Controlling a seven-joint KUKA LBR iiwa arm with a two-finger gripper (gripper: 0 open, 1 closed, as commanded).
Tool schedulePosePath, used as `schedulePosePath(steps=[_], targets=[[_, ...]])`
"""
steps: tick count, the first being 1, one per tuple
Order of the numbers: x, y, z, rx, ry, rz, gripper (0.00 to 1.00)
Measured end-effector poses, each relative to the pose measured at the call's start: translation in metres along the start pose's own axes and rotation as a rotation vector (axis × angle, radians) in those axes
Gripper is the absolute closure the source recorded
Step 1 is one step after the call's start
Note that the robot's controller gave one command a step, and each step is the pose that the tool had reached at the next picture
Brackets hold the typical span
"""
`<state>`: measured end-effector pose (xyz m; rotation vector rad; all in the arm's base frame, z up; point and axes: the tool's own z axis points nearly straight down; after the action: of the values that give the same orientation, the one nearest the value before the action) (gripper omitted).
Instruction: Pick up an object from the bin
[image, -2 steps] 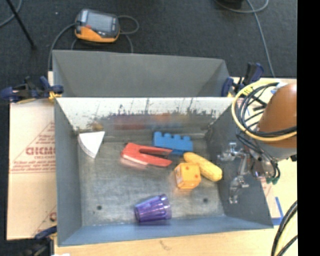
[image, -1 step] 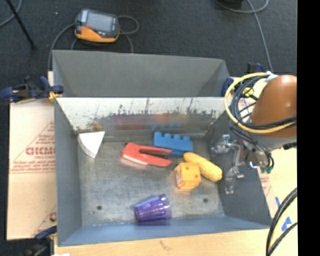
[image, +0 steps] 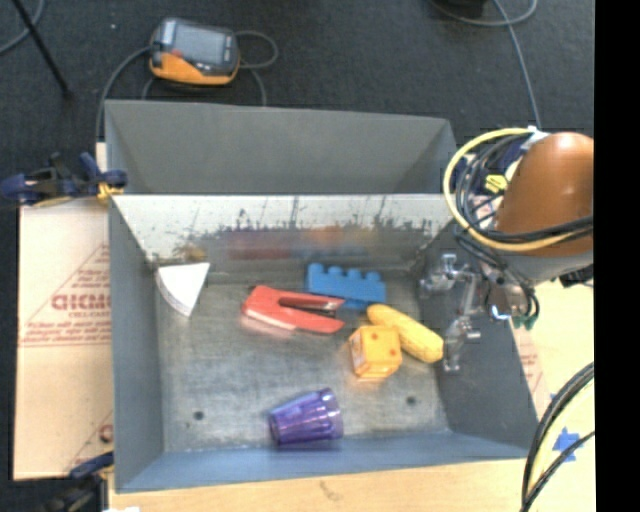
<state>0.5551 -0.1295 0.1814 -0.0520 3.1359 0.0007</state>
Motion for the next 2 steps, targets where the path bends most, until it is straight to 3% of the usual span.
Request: schedulePosePath(steps=[1, 2], targets=[[-0.012, 0.009, 0.042, 0.003, -0.007, 0.129, 0.0], [-0.006, 0.021, 0.106, 0.006, -0.007, -0.092, 1.0]])
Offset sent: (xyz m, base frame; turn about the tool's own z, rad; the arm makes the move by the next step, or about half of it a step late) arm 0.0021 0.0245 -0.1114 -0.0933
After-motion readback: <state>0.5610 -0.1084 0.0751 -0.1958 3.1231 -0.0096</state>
